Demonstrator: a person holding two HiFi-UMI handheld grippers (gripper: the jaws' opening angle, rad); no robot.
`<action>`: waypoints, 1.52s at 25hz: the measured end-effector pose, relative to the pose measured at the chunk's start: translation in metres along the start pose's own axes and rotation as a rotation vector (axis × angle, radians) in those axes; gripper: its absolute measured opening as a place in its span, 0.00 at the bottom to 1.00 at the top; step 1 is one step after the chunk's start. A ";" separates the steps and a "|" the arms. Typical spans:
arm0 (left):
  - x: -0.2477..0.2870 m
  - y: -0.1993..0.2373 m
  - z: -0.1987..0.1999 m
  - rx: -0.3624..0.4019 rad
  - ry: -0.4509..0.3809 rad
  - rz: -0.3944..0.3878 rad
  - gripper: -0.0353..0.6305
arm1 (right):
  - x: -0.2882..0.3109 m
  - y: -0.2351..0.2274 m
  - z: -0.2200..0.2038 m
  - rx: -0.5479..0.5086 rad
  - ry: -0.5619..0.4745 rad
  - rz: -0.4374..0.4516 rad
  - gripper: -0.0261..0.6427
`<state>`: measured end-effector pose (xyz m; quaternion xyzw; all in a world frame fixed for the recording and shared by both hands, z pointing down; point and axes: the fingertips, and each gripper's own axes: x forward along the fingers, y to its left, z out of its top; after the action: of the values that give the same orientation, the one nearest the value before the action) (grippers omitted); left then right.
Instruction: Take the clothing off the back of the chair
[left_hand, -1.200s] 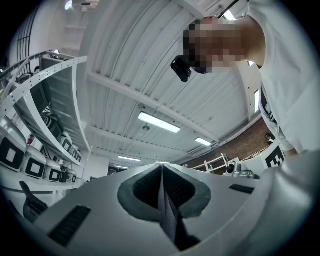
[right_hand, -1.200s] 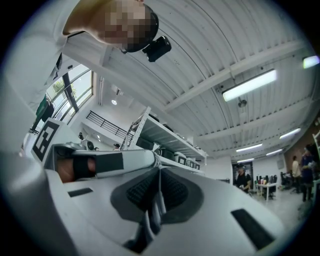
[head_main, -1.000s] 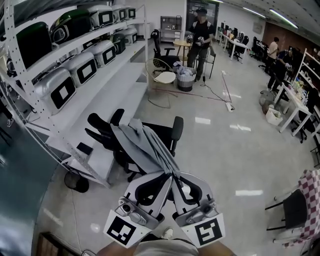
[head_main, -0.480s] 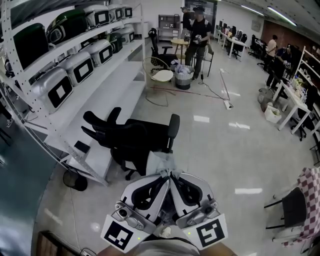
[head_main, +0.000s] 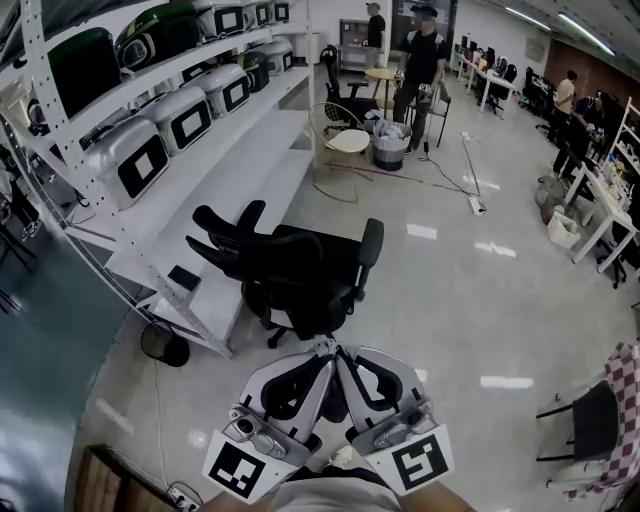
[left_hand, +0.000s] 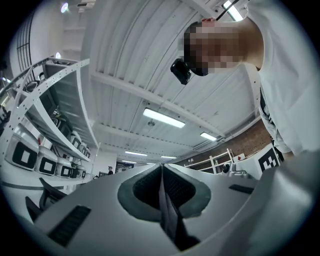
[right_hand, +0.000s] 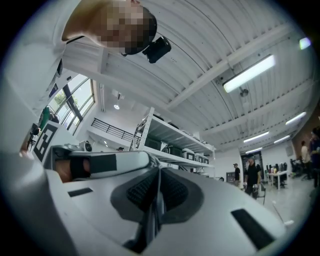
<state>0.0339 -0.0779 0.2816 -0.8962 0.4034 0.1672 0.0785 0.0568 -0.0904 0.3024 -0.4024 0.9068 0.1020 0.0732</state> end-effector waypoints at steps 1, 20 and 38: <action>-0.006 0.006 0.000 -0.003 0.005 0.012 0.08 | 0.004 0.005 -0.002 0.004 0.004 0.003 0.07; -0.144 0.137 -0.023 -0.016 0.130 0.167 0.08 | 0.076 0.118 -0.056 -0.023 0.156 -0.091 0.07; -0.151 0.132 -0.035 0.019 0.158 0.212 0.08 | 0.075 0.124 -0.066 -0.037 0.162 -0.085 0.07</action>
<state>-0.1502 -0.0703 0.3685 -0.8582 0.5022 0.0998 0.0371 -0.0884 -0.0792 0.3660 -0.4488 0.8898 0.0828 -0.0035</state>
